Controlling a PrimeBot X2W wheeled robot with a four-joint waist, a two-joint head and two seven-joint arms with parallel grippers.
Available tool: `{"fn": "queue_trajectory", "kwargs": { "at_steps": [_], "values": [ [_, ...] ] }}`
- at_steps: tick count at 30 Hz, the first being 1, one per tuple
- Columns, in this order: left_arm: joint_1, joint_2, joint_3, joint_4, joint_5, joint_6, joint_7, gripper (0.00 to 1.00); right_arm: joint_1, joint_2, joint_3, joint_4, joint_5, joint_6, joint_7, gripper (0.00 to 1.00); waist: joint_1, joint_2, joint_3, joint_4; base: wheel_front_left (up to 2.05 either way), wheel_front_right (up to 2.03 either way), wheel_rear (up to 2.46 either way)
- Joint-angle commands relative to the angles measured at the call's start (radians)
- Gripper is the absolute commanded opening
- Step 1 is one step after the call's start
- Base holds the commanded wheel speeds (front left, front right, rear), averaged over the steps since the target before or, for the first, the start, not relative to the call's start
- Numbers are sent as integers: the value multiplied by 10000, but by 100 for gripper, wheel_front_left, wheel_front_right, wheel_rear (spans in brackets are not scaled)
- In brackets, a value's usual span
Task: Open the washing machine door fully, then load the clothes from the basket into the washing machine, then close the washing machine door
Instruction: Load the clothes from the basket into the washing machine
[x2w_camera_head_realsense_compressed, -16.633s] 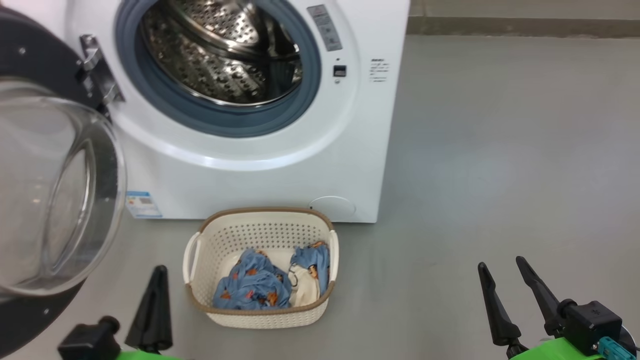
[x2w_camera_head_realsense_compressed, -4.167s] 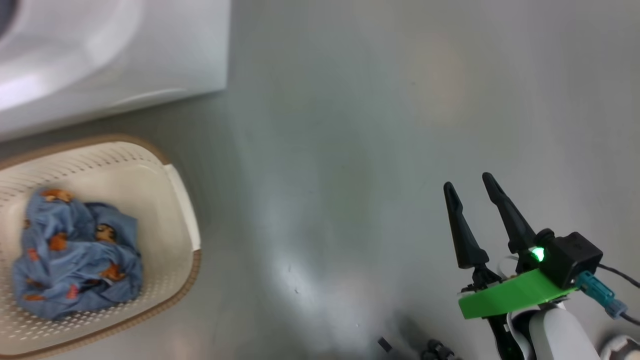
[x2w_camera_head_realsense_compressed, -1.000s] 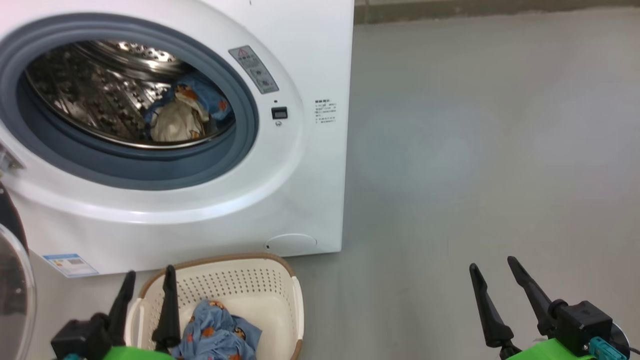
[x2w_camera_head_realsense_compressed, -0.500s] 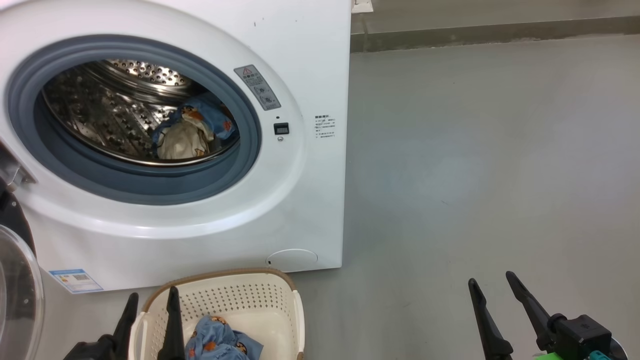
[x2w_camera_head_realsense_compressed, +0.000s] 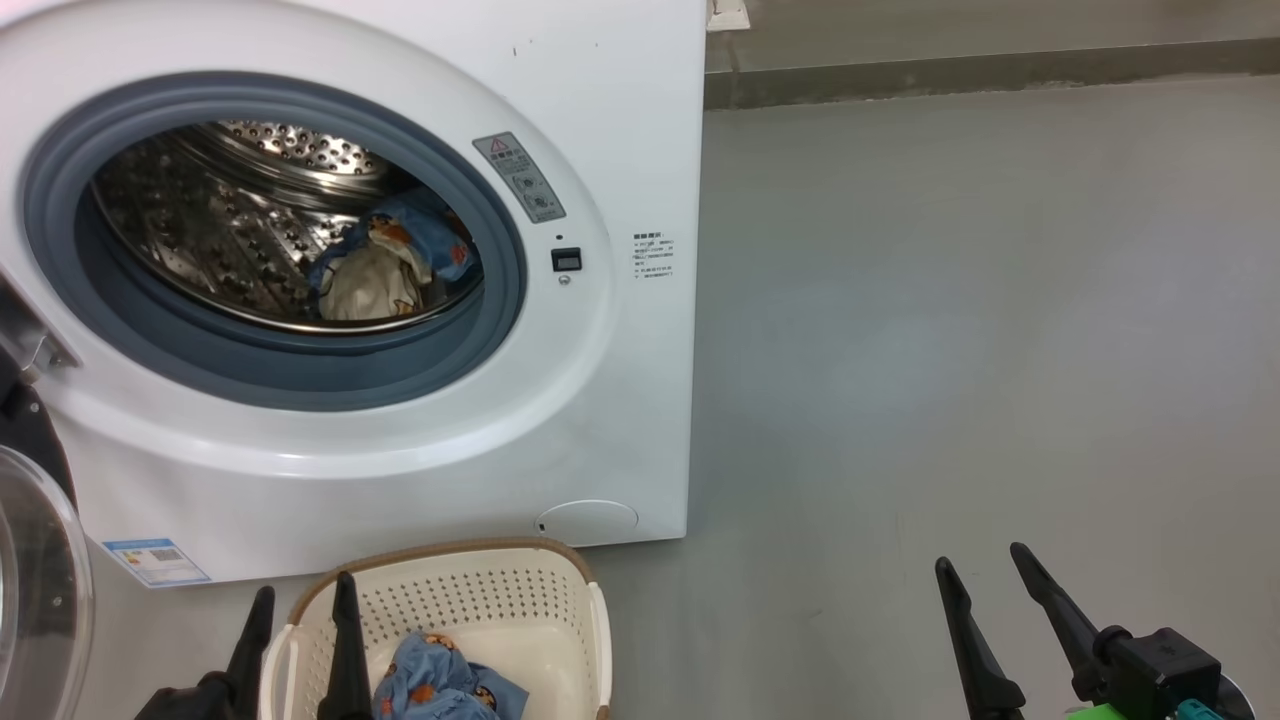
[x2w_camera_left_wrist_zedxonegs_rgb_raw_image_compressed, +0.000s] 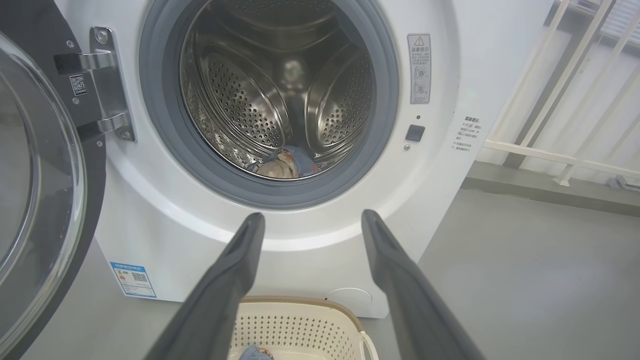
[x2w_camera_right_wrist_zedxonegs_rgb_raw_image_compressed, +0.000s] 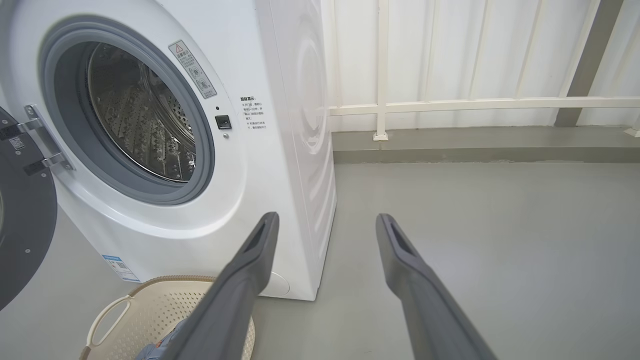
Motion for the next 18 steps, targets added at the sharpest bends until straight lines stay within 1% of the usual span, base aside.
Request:
{"fn": "queue_trajectory", "kwargs": {
  "at_steps": [1, 18],
  "values": [
    [-153, 64, 423, -145, 141, -58, -66, 100, -176, -89, 257, -302, -63, 100, -3, 100, 0, 0, 2, 8, 0, 0, 0],
    [-122, -158, 518, -21, 362, -238, -66, 100, -190, -89, 280, -307, -92, 100, 49, 100, 0, 0, 39, 37, 0, 0, 0]
  ]
}}
